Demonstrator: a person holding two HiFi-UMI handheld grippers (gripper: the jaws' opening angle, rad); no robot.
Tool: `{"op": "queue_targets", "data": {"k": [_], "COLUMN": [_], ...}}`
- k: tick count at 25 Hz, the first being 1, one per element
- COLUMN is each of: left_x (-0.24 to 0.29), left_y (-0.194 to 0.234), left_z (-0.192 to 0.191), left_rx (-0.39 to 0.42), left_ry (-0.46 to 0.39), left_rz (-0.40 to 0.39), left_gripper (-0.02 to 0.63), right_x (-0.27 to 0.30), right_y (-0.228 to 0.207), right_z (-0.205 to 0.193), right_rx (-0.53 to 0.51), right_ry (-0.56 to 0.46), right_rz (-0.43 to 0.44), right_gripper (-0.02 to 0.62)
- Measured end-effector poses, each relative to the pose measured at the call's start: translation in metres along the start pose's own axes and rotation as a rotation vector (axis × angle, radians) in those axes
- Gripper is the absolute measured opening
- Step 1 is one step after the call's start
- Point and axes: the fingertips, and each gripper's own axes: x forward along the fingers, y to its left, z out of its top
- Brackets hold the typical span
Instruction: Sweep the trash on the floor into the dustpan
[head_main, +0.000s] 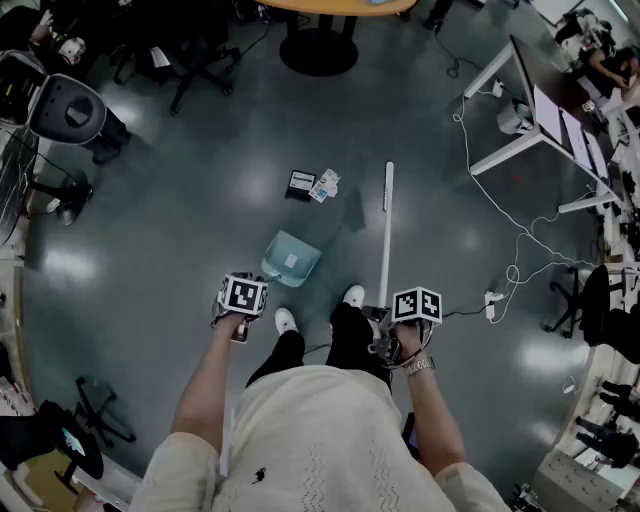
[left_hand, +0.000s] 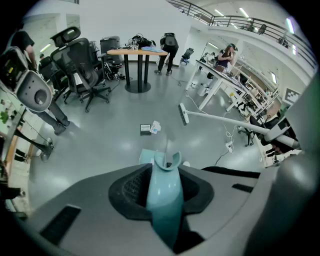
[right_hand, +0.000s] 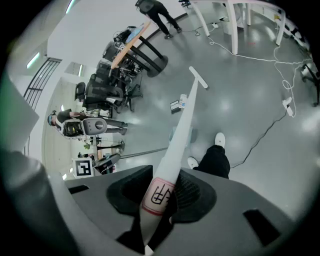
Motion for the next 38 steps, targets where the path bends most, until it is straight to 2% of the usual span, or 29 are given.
{"op": "queue_targets", "data": {"k": [4,9,11,14,16,19,25,28,31,34,38], "left_x": [0.02,0.043,0.049,0.057,0.059,0.06,0.069,0.089,0.106,0.115,0.134], "left_y": [-0.005,-0.027,-0.035,-0.046,-0.052,-0.053,-0.037,-0.029,-0.036,-0.036,-0.04], "left_z": [0.042,0.073,0.083,0.103,0.116,0.129,0.143,0.155,0.154,0.167,0.189], "left_rx": [0.007,0.055,0.03,-0.051,-0.088,-0.13,-0.211,-0.22,-0.216,-0.217,-0.203], "left_ry": [-0.003,0.01,0.018,0.014,0.012,0.003,-0.014,-0.012,0.035,0.038,0.073], "left_rz": [0.025,0.049,0.066,0.085,0.092,0.086,0.08,0.08,0.059,0.061,0.084], "left_gripper": [0.094,0.094,0.094,0.094,0.094,0.094,0.094,0.094,0.094,0.094,0.094], "right_x": [-0.007,-0.027,-0.035,-0.047,-0.052,-0.053,-0.033,-0.021,-0.009,0.006,0.023], "right_y": [-0.013,-0.034,-0.043,-0.053,-0.051,-0.037,-0.001,0.013,0.011,0.008,-0.002], "right_z": [0.064,0.147,0.177,0.22,0.246,0.275,0.315,0.337,0.351,0.37,0.403], "right_rx": [-0.042,-0.132,-0.189,-0.282,-0.314,-0.317,-0.311,-0.313,-0.326,-0.353,-0.342], "right_ry": [0.033,0.112,0.144,0.179,0.187,0.189,0.204,0.202,0.215,0.251,0.313], "right_rz": [-0.003,-0.019,-0.049,-0.105,-0.103,-0.07,-0.074,-0.08,-0.117,-0.157,-0.151], "right_gripper": [0.123,0.123,0.123,0.123,0.123,0.123,0.123,0.123,0.123,0.123,0.123]}}
